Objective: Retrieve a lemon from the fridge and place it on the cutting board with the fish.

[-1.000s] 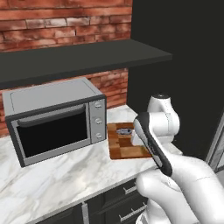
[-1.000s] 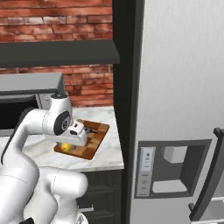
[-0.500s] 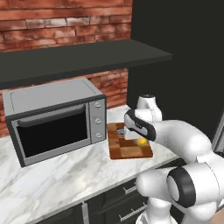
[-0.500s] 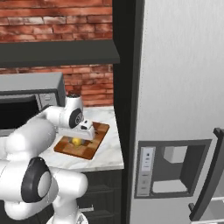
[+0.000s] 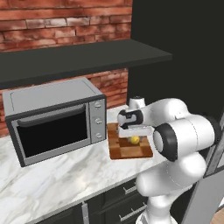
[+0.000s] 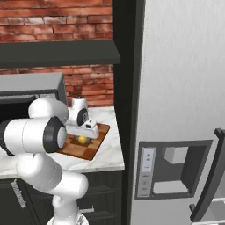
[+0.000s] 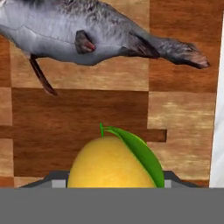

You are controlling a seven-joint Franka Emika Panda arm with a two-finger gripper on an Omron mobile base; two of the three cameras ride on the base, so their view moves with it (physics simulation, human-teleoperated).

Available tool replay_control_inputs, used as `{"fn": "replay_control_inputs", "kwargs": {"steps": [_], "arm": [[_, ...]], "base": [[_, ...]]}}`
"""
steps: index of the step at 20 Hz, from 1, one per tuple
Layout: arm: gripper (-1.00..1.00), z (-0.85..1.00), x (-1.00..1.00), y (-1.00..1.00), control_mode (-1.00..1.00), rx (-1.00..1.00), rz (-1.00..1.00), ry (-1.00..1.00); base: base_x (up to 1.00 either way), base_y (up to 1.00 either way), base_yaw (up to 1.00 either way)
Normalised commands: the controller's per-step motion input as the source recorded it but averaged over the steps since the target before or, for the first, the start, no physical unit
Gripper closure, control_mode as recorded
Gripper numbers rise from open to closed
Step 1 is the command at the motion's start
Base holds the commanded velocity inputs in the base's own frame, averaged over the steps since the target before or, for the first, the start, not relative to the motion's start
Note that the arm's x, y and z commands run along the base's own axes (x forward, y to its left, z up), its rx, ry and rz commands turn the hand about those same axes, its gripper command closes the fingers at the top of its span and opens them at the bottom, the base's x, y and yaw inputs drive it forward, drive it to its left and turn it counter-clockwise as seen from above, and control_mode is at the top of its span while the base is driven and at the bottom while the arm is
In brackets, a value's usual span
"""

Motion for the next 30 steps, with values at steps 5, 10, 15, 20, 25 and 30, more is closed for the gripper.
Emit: {"fn": "replay_control_inputs", "kwargs": {"steps": [5,10,15,20,25,30], "arm": [[1.00,-0.55,0.15,0.00,-1.00,0.00,-0.13,-0.01],[1.00,-0.25,0.09,0.01,-1.00,0.00,-0.08,0.00],[-1.00,-0.26,0.00,0.03,-1.00,0.00,-0.09,0.00],[-1.00,-0.11,0.00,0.00,-1.00,0.00,-0.07,0.00],[-1.00,0.09,-0.03,0.00,-1.00,0.00,0.00,0.00],[-1.00,0.28,-0.05,0.00,-1.00,0.00,0.00,0.00]], "base": [[0.00,0.00,0.00],[0.00,0.00,0.00],[0.00,0.00,0.00],[0.00,0.00,0.00],[0.00,0.00,0.00],[0.00,0.00,0.00]]}}
